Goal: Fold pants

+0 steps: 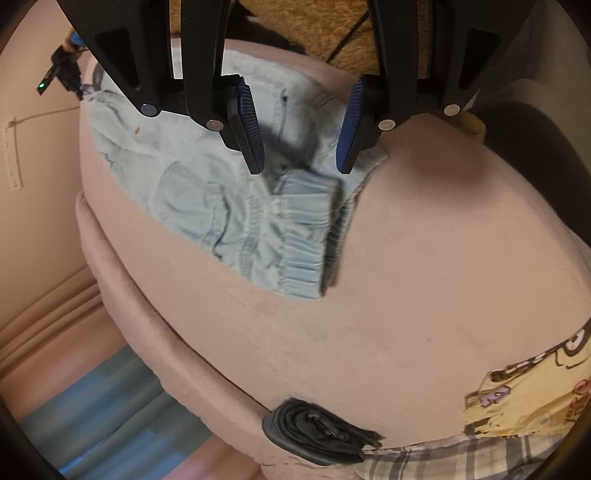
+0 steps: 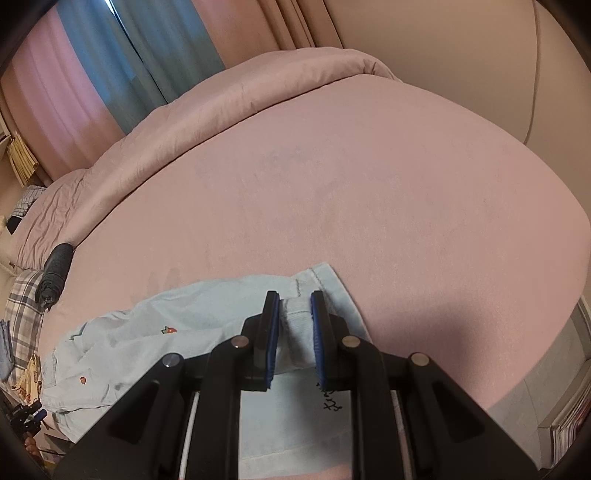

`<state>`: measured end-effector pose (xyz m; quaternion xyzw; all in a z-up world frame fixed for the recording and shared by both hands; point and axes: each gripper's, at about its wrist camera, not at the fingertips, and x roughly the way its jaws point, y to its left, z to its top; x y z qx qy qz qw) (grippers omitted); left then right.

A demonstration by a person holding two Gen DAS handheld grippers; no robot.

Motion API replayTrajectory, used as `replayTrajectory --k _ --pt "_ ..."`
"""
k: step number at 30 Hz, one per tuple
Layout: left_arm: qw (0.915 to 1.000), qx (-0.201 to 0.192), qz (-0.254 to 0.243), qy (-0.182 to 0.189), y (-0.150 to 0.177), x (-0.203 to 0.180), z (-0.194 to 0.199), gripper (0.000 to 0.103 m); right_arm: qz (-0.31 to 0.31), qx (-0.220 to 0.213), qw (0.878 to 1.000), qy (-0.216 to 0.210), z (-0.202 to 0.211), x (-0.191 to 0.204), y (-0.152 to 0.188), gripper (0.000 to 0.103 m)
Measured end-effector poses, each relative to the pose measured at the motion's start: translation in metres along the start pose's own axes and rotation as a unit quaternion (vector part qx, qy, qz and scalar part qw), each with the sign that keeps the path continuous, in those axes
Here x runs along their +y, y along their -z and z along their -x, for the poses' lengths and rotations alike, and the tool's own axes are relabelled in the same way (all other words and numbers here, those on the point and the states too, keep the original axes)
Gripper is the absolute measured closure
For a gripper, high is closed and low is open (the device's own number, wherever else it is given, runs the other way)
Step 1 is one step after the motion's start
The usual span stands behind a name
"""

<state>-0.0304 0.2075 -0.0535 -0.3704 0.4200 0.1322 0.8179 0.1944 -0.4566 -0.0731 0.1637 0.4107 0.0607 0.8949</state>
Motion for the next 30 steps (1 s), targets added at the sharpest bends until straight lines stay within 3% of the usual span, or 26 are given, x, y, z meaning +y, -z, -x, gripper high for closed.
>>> replayTrajectory --k 1,2,4,9,11,12,13,17,23,26,30 --pt "1.0000 -0.001 -0.003 0.000 -0.004 -0.003 -0.002 0.047 0.001 0.002 1.000 0.002 0.000 0.001 0.000 0.086" --pt "1.0000 -0.002 0.000 -0.006 -0.006 -0.003 -0.006 0.041 0.001 0.002 1.000 0.003 0.000 0.001 0.001 0.085" --pt "0.9996 0.009 0.008 -0.025 -0.010 -0.005 -0.017 0.041 0.003 0.001 1.000 0.003 0.000 0.000 0.003 0.085" --pt "0.9986 0.023 0.037 -0.031 -0.020 -0.003 -0.046 0.041 0.011 0.002 1.000 0.014 -0.003 0.002 0.004 0.085" --pt "0.9977 0.015 0.045 -0.049 -0.019 -0.003 -0.049 0.054 0.008 0.001 1.000 0.016 -0.004 0.002 0.005 0.085" --pt "0.9968 0.003 0.030 -0.074 -0.016 -0.006 -0.047 0.065 0.008 0.001 1.000 0.017 -0.005 0.002 0.006 0.085" --pt "0.9966 -0.004 0.012 -0.081 -0.013 -0.012 -0.045 0.070 0.008 -0.001 1.000 0.020 -0.005 0.002 0.006 0.085" --pt "0.9948 -0.035 -0.010 -0.095 -0.007 -0.025 -0.027 0.071 0.004 -0.013 1.000 0.028 0.001 0.002 0.004 0.086" --pt "0.9944 -0.073 -0.045 -0.062 -0.006 -0.040 0.022 0.071 0.032 -0.066 0.997 0.006 0.050 0.017 -0.012 0.086" --pt "0.9940 -0.074 -0.059 -0.055 0.002 -0.035 0.033 0.071 0.035 -0.072 0.997 0.010 0.066 0.016 -0.011 0.086" --pt "0.9956 -0.046 -0.058 -0.058 0.011 -0.016 0.021 0.071 0.018 -0.044 0.999 0.021 0.061 -0.001 0.007 0.086"
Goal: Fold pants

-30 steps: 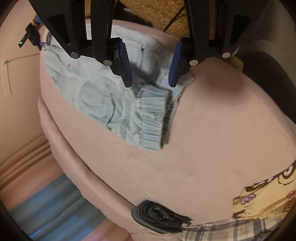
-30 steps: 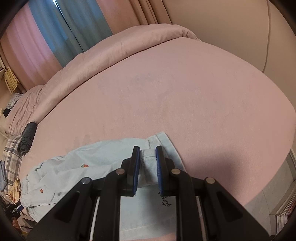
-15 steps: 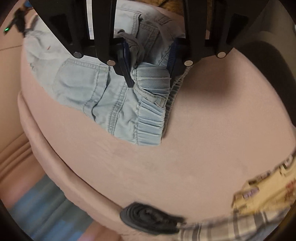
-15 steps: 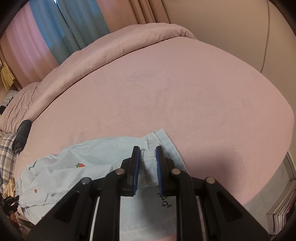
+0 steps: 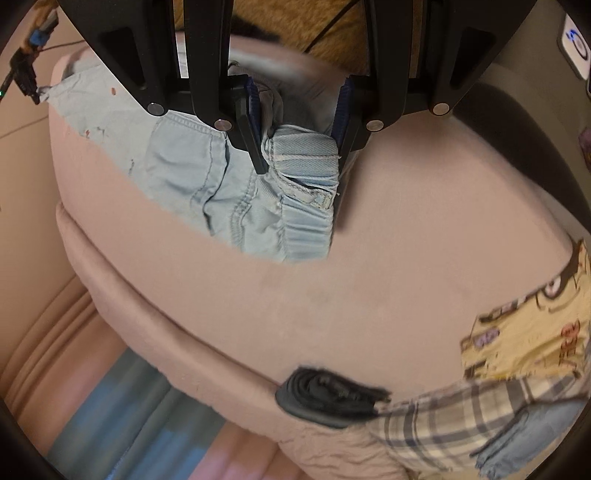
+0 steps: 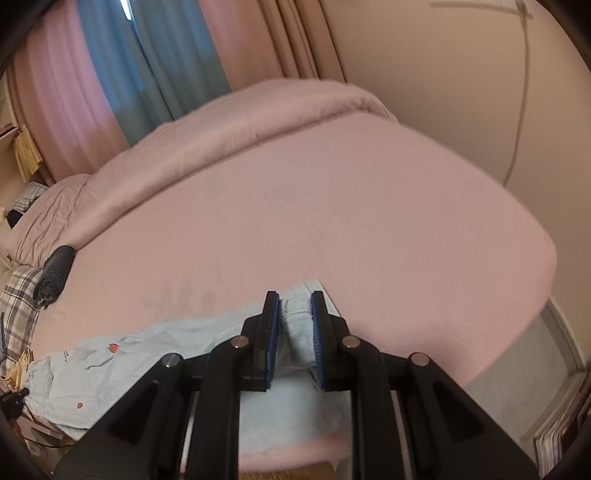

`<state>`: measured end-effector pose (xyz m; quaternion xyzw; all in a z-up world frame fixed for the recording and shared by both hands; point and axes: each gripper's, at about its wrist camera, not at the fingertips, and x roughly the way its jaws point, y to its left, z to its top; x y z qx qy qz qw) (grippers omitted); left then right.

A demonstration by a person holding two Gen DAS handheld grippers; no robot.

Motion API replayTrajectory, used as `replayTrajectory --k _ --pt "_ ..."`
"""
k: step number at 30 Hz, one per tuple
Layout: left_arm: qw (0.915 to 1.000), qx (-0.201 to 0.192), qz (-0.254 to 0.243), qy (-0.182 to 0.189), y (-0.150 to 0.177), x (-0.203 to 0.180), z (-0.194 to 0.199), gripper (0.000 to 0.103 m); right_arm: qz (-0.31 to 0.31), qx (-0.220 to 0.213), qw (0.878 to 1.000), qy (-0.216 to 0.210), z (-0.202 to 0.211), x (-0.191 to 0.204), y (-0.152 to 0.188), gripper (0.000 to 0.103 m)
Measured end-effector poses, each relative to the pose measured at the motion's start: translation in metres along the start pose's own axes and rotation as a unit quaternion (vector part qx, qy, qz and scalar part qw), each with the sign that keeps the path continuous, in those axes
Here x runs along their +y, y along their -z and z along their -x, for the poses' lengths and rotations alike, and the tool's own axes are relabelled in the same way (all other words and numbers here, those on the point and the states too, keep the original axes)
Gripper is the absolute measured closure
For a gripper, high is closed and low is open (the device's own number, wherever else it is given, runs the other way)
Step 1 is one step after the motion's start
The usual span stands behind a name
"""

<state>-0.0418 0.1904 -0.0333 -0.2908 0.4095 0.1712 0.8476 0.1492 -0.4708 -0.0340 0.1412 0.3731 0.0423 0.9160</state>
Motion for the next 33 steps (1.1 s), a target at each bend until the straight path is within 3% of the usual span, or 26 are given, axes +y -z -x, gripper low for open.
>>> replayTrajectory --k 5,9,11,15,21,25,26,27,28,33 --pt "0.9987 0.038 -0.012 -0.032 0.008 0.011 -0.025 0.071 -0.016 0.079 0.996 0.026 -0.031 -0.023 0.041 0.086" --pt "0.9953 0.039 -0.049 -0.073 0.012 -0.001 -0.035 0.070 -0.008 0.095 0.995 0.040 -0.041 -0.023 0.053 0.084" --pt "0.9941 0.040 -0.058 -0.082 0.011 -0.004 -0.036 0.069 -0.002 0.107 0.993 0.046 -0.041 -0.023 0.051 0.081" --pt "0.9930 0.046 -0.071 -0.082 0.008 -0.004 -0.028 0.066 0.005 0.113 0.991 0.074 -0.034 -0.018 0.033 0.052" --pt "0.9944 0.007 -0.064 -0.084 -0.006 -0.016 0.003 0.062 -0.015 0.099 0.994 0.049 -0.027 -0.019 0.001 0.042" --pt "0.9942 -0.021 -0.087 -0.060 -0.009 -0.047 0.017 0.056 -0.042 0.143 0.989 0.021 -0.059 -0.014 -0.002 0.042" --pt "0.9937 -0.022 -0.099 -0.048 -0.006 -0.057 0.016 0.055 -0.045 0.165 0.985 0.011 -0.067 -0.011 0.004 0.051" --pt "0.9927 -0.019 -0.115 -0.032 -0.003 -0.069 0.014 0.055 -0.036 0.172 0.984 0.006 -0.070 -0.006 0.011 0.079" --pt "0.9911 -0.011 -0.132 -0.015 0.001 -0.080 0.010 0.055 -0.015 0.173 0.985 0.004 -0.071 0.001 0.019 0.087" --pt "0.9766 0.046 -0.207 0.038 0.029 -0.138 -0.024 0.055 0.074 0.126 0.989 0.033 -0.050 0.027 0.070 0.092"
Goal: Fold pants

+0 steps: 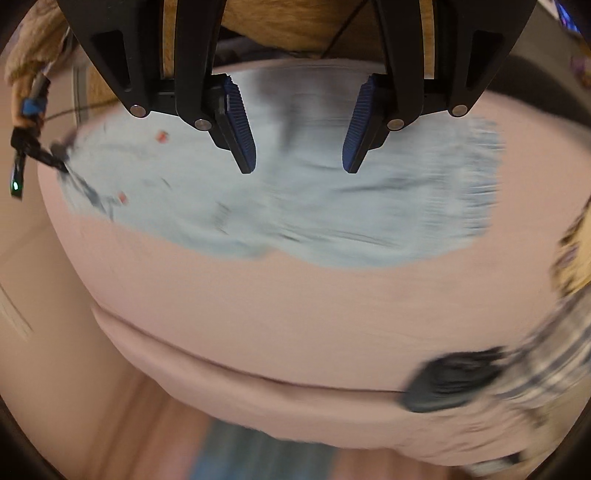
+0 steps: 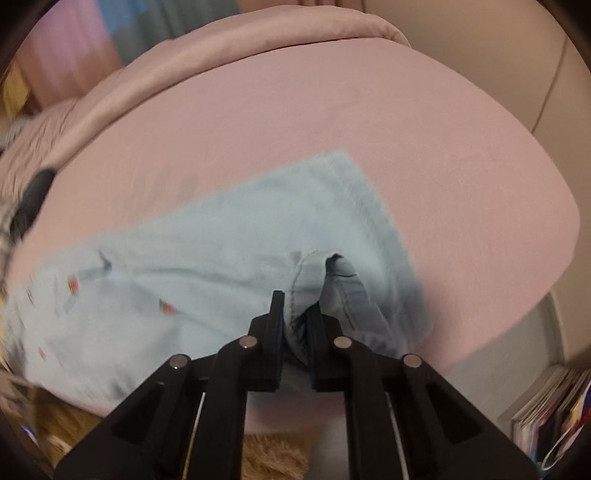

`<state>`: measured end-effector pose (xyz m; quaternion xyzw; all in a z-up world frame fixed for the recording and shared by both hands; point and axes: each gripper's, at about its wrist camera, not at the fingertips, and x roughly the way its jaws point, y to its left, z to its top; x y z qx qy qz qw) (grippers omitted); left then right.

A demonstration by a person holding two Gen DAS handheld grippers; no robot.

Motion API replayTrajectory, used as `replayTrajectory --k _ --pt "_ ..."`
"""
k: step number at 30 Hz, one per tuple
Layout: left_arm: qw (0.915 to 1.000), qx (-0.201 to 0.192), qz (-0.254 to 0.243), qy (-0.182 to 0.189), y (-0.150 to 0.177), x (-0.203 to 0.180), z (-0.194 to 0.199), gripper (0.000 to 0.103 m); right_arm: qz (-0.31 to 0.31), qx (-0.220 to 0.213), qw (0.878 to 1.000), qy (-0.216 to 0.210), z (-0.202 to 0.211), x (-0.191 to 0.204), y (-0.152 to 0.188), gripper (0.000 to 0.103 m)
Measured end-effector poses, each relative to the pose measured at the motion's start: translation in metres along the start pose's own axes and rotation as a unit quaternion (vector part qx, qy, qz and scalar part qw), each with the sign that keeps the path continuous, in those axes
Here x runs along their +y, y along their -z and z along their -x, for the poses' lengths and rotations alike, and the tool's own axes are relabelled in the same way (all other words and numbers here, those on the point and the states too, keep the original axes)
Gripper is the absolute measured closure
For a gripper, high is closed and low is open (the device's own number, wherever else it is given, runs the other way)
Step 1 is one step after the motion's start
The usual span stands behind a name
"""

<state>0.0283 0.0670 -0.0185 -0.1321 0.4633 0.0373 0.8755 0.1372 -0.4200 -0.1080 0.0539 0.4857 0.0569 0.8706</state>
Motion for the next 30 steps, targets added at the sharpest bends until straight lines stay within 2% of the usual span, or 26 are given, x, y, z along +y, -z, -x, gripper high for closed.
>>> replayTrajectory --k 4,8,10,12,14,16,17,19,20,22,25,30 --pt "0.9984 0.024 -0.051 0.010 0.003 -0.041 -0.034 0.055 0.015 -0.020 1.000 -0.010 0.008 0.002 0.019 0.093" --pt "0.9968 0.062 -0.044 0.024 0.006 -0.050 -0.066 0.055 -0.026 -0.009 0.999 -0.046 0.008 -0.015 0.015 0.091" --pt "0.9959 0.081 -0.036 0.017 0.014 -0.049 -0.083 0.055 -0.041 -0.005 0.998 -0.052 0.007 -0.020 0.008 0.084" --pt "0.9967 0.068 -0.043 0.016 0.023 -0.050 -0.084 0.055 -0.049 -0.014 0.997 -0.051 0.010 -0.017 -0.004 0.058" --pt "0.9968 0.059 -0.052 0.011 0.026 -0.054 -0.082 0.055 -0.054 -0.019 0.996 -0.063 0.009 -0.017 -0.019 0.052" --pt "0.9967 0.057 -0.057 0.004 0.028 -0.057 -0.082 0.055 -0.074 -0.015 0.994 -0.073 0.002 -0.022 -0.031 0.052" --pt "0.9965 0.057 -0.060 0.002 0.028 -0.058 -0.083 0.055 -0.085 -0.007 0.993 -0.077 -0.001 -0.024 -0.034 0.053" --pt "0.9964 0.057 -0.063 0.000 0.028 -0.061 -0.084 0.055 -0.092 0.009 0.994 -0.063 -0.012 -0.026 -0.040 0.090" --pt "0.9964 0.057 -0.062 0.000 0.029 -0.062 -0.084 0.055 -0.086 0.007 0.995 -0.041 -0.014 -0.025 -0.045 0.097" --pt "0.9965 0.059 -0.060 0.003 0.028 -0.061 -0.083 0.055 -0.091 -0.011 0.995 -0.039 -0.009 -0.025 -0.055 0.097" --pt "0.9965 0.066 -0.052 0.005 0.024 -0.059 -0.084 0.055 -0.087 -0.061 0.994 -0.039 0.008 -0.019 -0.079 0.097" --pt "0.9966 0.067 -0.046 0.010 0.020 -0.061 -0.082 0.055 -0.048 -0.062 0.997 -0.010 -0.009 -0.001 -0.111 0.097"
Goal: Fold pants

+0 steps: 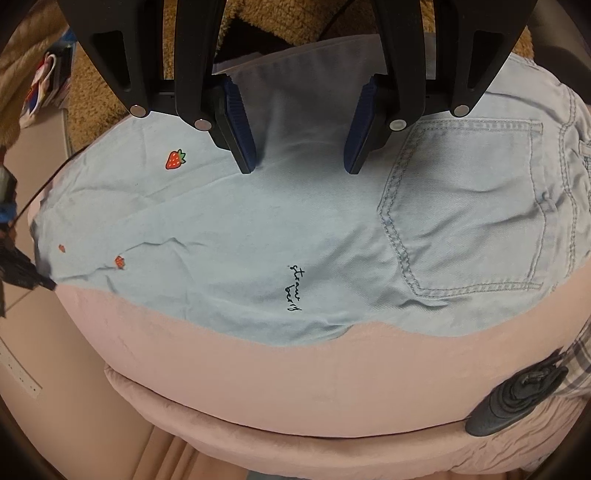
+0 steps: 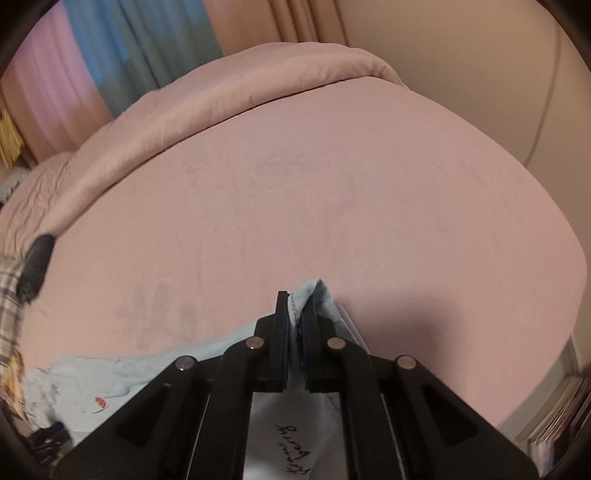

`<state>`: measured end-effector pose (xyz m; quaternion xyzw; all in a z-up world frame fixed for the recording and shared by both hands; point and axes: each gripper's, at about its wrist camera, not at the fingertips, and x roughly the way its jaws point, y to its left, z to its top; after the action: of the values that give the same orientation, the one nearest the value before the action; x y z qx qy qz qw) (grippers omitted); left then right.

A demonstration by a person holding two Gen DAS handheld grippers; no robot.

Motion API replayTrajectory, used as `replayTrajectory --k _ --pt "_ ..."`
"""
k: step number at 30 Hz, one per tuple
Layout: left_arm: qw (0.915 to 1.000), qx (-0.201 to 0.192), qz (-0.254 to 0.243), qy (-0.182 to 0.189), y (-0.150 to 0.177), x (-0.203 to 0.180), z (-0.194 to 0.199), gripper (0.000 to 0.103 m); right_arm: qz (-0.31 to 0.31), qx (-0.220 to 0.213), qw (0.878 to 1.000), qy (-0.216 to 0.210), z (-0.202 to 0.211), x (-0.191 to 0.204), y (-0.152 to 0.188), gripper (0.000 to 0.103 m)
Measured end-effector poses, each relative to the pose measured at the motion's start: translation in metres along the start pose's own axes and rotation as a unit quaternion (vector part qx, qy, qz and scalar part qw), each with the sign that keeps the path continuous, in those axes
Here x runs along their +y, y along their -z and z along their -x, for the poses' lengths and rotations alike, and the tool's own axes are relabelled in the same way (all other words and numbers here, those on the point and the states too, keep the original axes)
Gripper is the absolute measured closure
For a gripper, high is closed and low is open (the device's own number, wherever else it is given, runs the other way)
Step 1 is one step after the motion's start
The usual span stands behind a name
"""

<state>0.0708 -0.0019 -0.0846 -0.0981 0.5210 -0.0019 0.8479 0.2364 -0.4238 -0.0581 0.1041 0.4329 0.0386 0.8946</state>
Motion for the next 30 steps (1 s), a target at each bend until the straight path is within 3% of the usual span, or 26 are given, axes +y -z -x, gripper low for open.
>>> replayTrajectory --k 5,7,8,9,10,15,19,21,24,30 --pt "1.0000 0.002 -0.004 -0.004 0.000 0.002 0.000 0.055 -0.007 0.063 0.998 0.007 -0.049 -0.014 0.001 0.093" --pt "0.9999 0.005 -0.009 -0.010 -0.001 -0.001 0.000 0.055 -0.008 0.052 0.999 -0.003 -0.045 -0.014 -0.001 0.088" --pt "0.9998 0.006 -0.011 -0.012 -0.002 -0.002 0.000 0.055 -0.005 0.049 0.999 -0.004 -0.036 -0.013 -0.001 0.071" --pt "0.9998 0.006 -0.013 -0.013 -0.002 -0.003 0.001 0.055 0.000 0.047 0.999 0.006 -0.025 -0.012 -0.001 0.043" --pt "0.9998 0.005 -0.013 -0.012 -0.003 -0.003 0.002 0.055 0.005 0.038 0.999 0.017 -0.010 -0.013 0.000 0.035" --pt "0.9999 -0.011 -0.004 0.009 -0.003 -0.006 0.012 0.055 -0.004 0.018 1.000 0.025 0.049 -0.038 0.019 0.036" --pt "0.9997 -0.016 -0.008 0.018 -0.002 -0.012 0.013 0.055 -0.034 0.041 0.999 0.004 0.056 -0.054 0.046 0.039" --pt "0.9998 -0.009 -0.013 0.014 -0.002 -0.014 0.007 0.055 -0.036 0.055 0.998 -0.002 0.046 -0.058 0.062 0.064" --pt "0.9997 -0.003 -0.015 -0.017 0.002 -0.014 -0.003 0.055 -0.054 0.058 0.997 0.005 0.028 -0.062 0.074 0.090" --pt "0.9991 -0.005 0.010 -0.042 0.005 0.004 -0.003 0.055 -0.074 -0.013 0.997 -0.009 0.074 -0.074 0.088 0.092"
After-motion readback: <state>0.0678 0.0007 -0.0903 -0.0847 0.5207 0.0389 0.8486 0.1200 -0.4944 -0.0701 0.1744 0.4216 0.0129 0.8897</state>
